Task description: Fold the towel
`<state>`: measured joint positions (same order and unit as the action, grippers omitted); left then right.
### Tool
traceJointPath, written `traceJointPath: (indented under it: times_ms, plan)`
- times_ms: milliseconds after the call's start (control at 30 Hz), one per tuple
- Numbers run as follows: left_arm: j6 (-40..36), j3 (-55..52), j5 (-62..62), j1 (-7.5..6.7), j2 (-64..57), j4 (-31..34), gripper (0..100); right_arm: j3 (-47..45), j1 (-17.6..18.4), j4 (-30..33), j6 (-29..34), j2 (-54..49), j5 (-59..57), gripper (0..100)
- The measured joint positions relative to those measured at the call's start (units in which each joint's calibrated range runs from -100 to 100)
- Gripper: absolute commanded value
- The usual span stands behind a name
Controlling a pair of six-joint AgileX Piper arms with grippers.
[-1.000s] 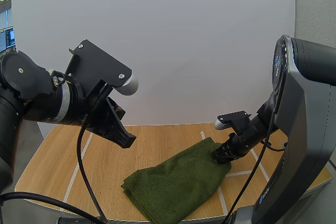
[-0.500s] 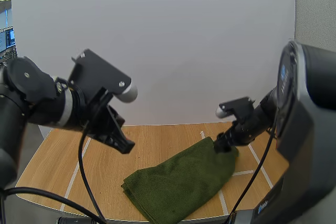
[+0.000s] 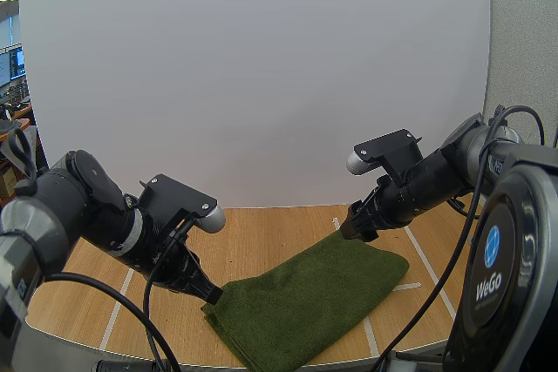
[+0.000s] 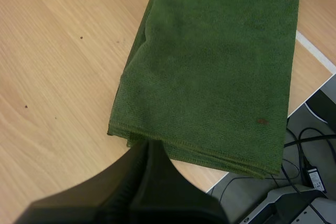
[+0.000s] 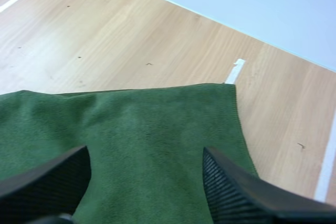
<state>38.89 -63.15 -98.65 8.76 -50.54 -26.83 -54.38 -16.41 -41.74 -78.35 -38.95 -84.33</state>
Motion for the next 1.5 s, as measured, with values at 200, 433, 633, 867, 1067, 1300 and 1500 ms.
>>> traceJointPath:
  times_ms: [200,433,633,867,1067,1300,1500]
  plan:
    - [-0.08,-1.27,0.49,0.00,4.08,0.16,0,0.00,0.00,0.00,0.10,-0.26,-4.20,0]
    - [1.46,-1.58,4.20,-0.03,19.04,-1.56,0,0.00,0.00,-0.94,0.25,-0.26,-5.88,0]
    - [4.34,-1.58,4.52,-1.21,23.11,-3.51,0,0.00,0.00,-1.79,0.25,-0.26,-5.88,0]
    - [5.41,-1.58,11.50,-3.32,28.10,-3.18,0,0.00,0.00,-1.91,0.93,-0.26,-5.88,0]
    - [6.75,-1.58,23.34,-4.57,37.86,-2.80,0,0.00,0.00,-2.11,2.14,-0.26,-5.88,0]
    - [10.31,-1.14,30.12,-4.57,46.25,-4.43,0,0.00,0.00,-2.11,2.57,-0.26,-5.88,0]
    - [11.43,1.12,28.42,-4.57,49.49,-5.47,0,0.00,0.00,-2.11,2.96,-0.26,-5.94,0]
